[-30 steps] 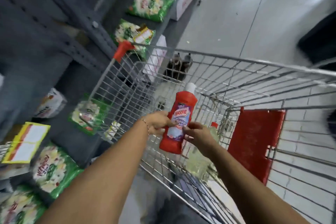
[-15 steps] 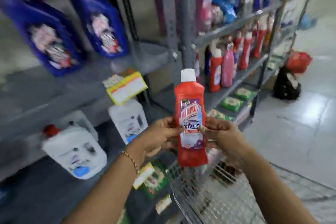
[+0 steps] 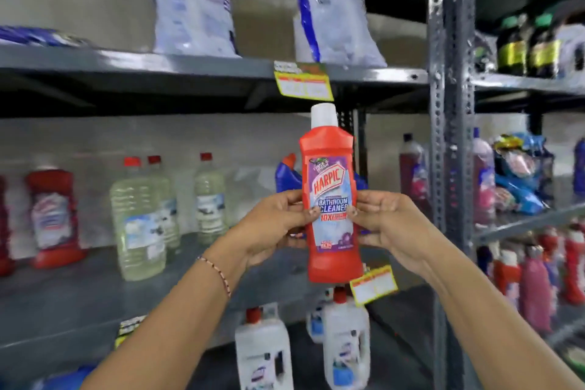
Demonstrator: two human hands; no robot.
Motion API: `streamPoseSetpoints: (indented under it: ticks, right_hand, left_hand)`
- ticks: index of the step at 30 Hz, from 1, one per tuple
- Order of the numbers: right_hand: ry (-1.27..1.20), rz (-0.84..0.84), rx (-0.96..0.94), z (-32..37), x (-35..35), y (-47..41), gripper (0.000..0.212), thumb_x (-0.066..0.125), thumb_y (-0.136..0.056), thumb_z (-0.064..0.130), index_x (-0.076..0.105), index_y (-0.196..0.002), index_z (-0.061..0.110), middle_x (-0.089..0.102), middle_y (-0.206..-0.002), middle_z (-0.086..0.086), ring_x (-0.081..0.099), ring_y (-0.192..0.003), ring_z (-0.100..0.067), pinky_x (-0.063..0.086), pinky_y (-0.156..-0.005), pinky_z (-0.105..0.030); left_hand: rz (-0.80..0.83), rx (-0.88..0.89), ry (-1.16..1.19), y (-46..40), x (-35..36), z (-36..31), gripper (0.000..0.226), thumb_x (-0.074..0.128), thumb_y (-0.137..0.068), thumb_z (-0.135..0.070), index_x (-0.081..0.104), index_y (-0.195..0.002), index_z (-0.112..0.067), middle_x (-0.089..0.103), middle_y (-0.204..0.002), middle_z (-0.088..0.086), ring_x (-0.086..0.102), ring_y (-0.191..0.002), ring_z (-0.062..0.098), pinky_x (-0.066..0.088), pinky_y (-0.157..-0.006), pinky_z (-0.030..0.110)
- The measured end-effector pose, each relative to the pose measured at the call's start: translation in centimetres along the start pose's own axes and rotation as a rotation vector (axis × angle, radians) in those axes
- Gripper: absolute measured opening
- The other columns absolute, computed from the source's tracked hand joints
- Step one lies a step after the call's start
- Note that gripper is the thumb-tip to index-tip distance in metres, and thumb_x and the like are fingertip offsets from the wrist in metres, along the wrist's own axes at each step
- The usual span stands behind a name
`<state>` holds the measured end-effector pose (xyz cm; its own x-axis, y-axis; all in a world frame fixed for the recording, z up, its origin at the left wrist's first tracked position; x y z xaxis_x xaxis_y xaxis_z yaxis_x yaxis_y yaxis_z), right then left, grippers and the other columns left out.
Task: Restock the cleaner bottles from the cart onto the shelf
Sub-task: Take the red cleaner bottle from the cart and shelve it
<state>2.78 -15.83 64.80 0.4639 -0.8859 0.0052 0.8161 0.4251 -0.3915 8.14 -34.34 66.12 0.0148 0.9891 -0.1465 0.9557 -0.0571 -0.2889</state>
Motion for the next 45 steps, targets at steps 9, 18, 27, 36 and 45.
streamPoseSetpoints:
  ticks: [9,18,27,36,45]
  right_hand:
    - [0.074,0.217,-0.233,-2.9,13.7,-2.7,0.043,0.066,-0.087,-0.005,0.063,-0.115,0.026,0.076,-0.111,0.009,0.073,-0.097,-0.010,0.057,-0.076,-0.019]
    - [0.001,0.363,-0.213,-8.1,36.0,-2.8,0.080,0.081,-0.050,0.004,0.051,-0.118,0.032,0.070,-0.121,-0.001,0.068,-0.112,-0.023,0.053,-0.099,-0.049]
    - [0.194,0.405,-0.169,-10.3,49.5,-6.0,0.068,0.087,-0.059,0.001,0.051,-0.103,0.038,0.069,-0.109,0.009,0.068,-0.104,-0.014,0.056,-0.090,-0.029]
    - [0.202,0.429,-0.034,-12.0,54.1,-8.1,0.054,0.074,-0.084,0.014,0.057,-0.134,0.016,0.070,-0.123,-0.004,0.067,-0.101,-0.012,0.051,-0.068,-0.008]
    - [0.264,0.440,-0.054,-12.3,55.5,-8.8,0.050,0.063,-0.091,0.018,0.052,-0.140,0.016,0.062,-0.134,-0.006,0.059,-0.120,-0.022,0.048,-0.099,-0.031]
  left_hand:
    - [-0.338,0.079,-0.021,6.5,-9.5,0.3,0.021,0.055,-0.094,-0.003,0.059,-0.111,-0.013,0.070,-0.101,0.005,0.068,-0.077,0.010,0.057,-0.065,0.024]
    - [-0.647,0.090,-0.086,18.7,-25.7,2.1,0.028,0.054,-0.093,0.003,0.060,-0.120,0.000,0.069,-0.115,0.017,0.066,-0.107,0.029,0.050,-0.100,0.047]
    - [-0.872,0.179,-0.102,23.1,-36.5,5.3,0.027,0.051,-0.096,-0.002,0.063,-0.105,-0.024,0.070,-0.113,0.008,0.068,-0.100,0.019,0.053,-0.089,0.030]
    - [-0.961,-0.071,-0.287,22.9,-39.2,8.9,0.042,0.046,-0.098,-0.013,0.047,-0.140,-0.018,0.058,-0.134,0.000,0.053,-0.120,0.016,0.038,-0.103,0.028]
    - [-0.985,-0.102,-0.252,22.6,-39.7,9.0,0.044,0.052,-0.095,-0.018,0.051,-0.138,-0.020,0.058,-0.136,0.003,0.053,-0.124,0.021,0.039,-0.106,0.031]
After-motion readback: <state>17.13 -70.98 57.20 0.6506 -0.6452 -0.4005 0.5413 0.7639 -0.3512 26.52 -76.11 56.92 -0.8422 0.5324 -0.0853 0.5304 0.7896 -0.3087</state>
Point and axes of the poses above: each hand's wrist, its own y-axis away from the middle knuckle, its own x-axis out of the palm, z = x × y, the point moved 2 cm from there along -y, towards the middle knuckle
